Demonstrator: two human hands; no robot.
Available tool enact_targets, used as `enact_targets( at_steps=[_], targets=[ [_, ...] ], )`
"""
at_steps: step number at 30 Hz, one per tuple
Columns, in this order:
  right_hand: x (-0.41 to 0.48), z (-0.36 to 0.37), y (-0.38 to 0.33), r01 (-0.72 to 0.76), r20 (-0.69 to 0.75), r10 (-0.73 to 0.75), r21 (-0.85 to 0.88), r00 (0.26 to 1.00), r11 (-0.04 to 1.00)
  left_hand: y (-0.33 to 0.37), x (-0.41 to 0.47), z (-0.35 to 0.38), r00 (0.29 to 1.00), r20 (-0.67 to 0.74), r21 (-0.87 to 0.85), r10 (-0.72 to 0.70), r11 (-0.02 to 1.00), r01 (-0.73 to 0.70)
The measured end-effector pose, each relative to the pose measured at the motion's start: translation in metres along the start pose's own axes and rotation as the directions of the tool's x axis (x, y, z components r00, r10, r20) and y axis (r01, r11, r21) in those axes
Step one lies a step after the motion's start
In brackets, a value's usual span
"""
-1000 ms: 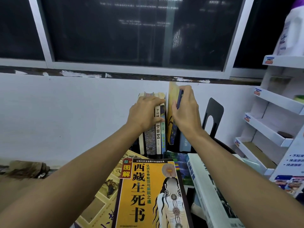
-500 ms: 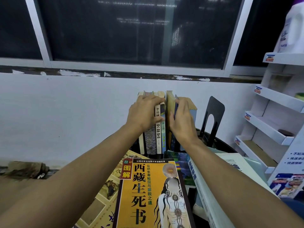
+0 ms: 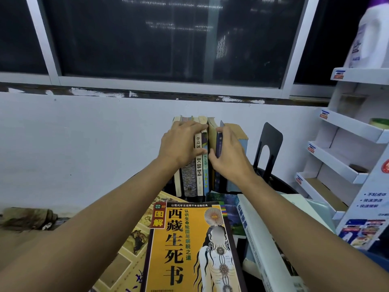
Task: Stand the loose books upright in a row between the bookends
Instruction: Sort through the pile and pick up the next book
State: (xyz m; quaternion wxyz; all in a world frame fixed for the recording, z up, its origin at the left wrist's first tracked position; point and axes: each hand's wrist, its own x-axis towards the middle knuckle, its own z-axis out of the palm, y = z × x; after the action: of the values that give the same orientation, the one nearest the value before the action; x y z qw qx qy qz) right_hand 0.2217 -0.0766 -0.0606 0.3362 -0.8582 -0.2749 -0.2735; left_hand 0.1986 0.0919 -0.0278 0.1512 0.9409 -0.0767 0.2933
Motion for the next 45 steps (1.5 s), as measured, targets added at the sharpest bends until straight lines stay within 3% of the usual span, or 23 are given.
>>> enact_targets(
  at_steps=[8, 20, 30, 38, 45],
  targets=[
    [-0.001, -0.020, 0.014, -0.031, 0.236, 0.016, 0.061, 0.972, 0.998, 0.003, 0.000, -0.001, 1.000, 0.005, 0.005, 0.000, 1.000, 0.000],
    [0.000, -0.010, 0.011, -0.091, 0.226, 0.047, 0.185, 0.973, 0.978, 0.010, 0.001, 0.001, 1.000, -0.019, 0.004, 0.013, 1.000, -0.013],
    [-0.007, -0.024, 0.006, -0.139, 0.325, 0.056, 0.238, 0.944, 0.961, 0.010, 0.000, 0.001, 1.000, 0.005, -0.024, -0.003, 1.000, 0.003],
    [-0.029, -0.043, 0.008, -0.116, 0.328, 0.076, 0.105, 0.942, 0.988, 0.018, -0.006, -0.009, 0.997, 0.050, 0.006, -0.054, 0.999, 0.054],
    [-0.058, -0.085, 0.020, -0.070, 0.302, 0.065, 0.003, 0.951, 0.998, 0.044, -0.038, -0.010, 0.994, -0.089, -0.076, 0.057, 0.995, -0.064]
  ],
)
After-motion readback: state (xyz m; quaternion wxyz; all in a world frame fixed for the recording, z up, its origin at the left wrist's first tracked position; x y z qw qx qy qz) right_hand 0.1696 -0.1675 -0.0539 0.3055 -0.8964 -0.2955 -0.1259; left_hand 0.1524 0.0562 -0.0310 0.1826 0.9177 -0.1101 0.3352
